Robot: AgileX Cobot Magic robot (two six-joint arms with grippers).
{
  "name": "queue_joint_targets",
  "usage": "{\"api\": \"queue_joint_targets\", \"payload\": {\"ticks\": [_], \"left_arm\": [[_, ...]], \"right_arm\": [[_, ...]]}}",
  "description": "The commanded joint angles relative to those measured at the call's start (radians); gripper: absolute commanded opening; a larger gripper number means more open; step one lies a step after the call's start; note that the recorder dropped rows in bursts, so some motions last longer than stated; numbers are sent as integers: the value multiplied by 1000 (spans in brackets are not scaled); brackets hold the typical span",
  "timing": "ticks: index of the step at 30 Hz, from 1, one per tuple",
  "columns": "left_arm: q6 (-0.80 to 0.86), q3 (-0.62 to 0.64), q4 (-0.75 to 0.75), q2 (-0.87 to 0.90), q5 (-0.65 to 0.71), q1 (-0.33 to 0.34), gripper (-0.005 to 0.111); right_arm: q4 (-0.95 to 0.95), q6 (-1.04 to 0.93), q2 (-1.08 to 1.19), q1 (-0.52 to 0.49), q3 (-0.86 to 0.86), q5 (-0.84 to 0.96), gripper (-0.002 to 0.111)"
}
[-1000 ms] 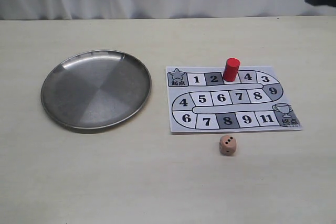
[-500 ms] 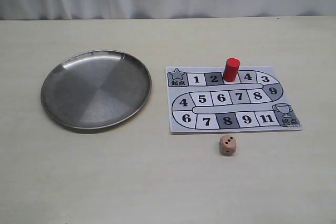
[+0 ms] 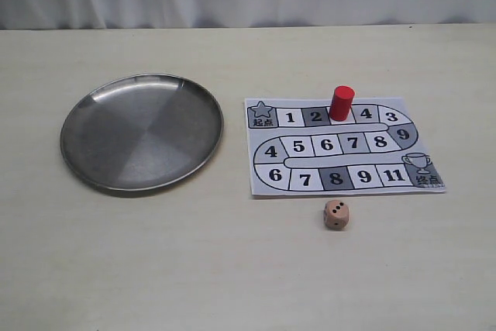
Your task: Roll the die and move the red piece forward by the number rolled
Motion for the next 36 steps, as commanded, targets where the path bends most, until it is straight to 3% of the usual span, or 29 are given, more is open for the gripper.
{"api": "queue_joint_targets", "payload": {"ticks": [1,5,17,36], "left_arm": [[-1,2,0,-3,-9,-8,0],[-1,2,0,-3,-9,-8,0],[-1,2,0,-3,-9,-8,0],[-1,2,0,-3,-9,-8,0]], "right_arm": [[-11,4,-52,-18,4,3,4],[61,6,-155,-54,4,27,4],[65,-75,-157,-68,4,260,4],[69,-73,-157,-68,4,262,4]]}}
